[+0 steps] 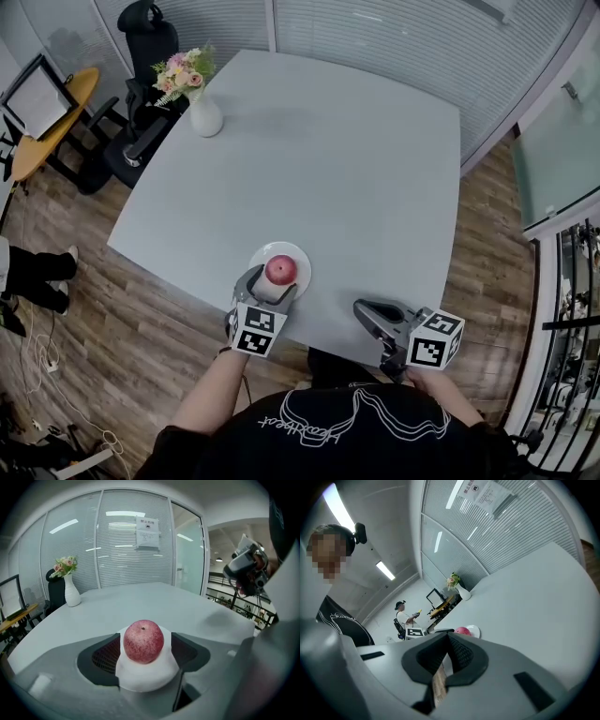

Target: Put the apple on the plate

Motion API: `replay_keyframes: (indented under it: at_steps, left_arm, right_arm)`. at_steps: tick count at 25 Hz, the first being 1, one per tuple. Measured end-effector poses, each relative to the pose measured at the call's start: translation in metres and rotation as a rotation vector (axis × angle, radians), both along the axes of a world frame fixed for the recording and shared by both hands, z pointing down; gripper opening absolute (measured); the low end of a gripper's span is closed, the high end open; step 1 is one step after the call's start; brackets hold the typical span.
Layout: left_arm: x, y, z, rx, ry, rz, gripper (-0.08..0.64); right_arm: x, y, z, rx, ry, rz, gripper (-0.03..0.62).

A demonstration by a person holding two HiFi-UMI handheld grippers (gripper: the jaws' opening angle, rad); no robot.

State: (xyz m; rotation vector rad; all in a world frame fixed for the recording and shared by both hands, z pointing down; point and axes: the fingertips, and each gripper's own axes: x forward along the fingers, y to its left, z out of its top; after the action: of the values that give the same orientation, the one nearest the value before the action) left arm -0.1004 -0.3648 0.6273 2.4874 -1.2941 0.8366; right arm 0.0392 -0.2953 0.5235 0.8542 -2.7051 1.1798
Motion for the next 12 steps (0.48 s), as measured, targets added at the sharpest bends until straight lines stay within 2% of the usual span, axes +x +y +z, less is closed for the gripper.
replay_keyframes:
  at_steps: [5,9,12]
  left_arm:
    - [-0.005,0.012,-0.031,0.021,0.079,-0.042,0.325]
    - [-0.012,0.031,-0.065,0.025,0.175,-0.081,0.324]
    - [-0.015,0.052,-0.092,0.014,0.245,-0.077,0.324]
  right_arm:
    - [-0.007,0.010,-0.015,0.042,-0.013,-0.020,0.009]
    - [-0.016,0.022,-0.031,0.102,-0.032,-0.056,0.009]
    - [-0.024,0.033,-0.044,0.146,-0.041,-0.077,0.009]
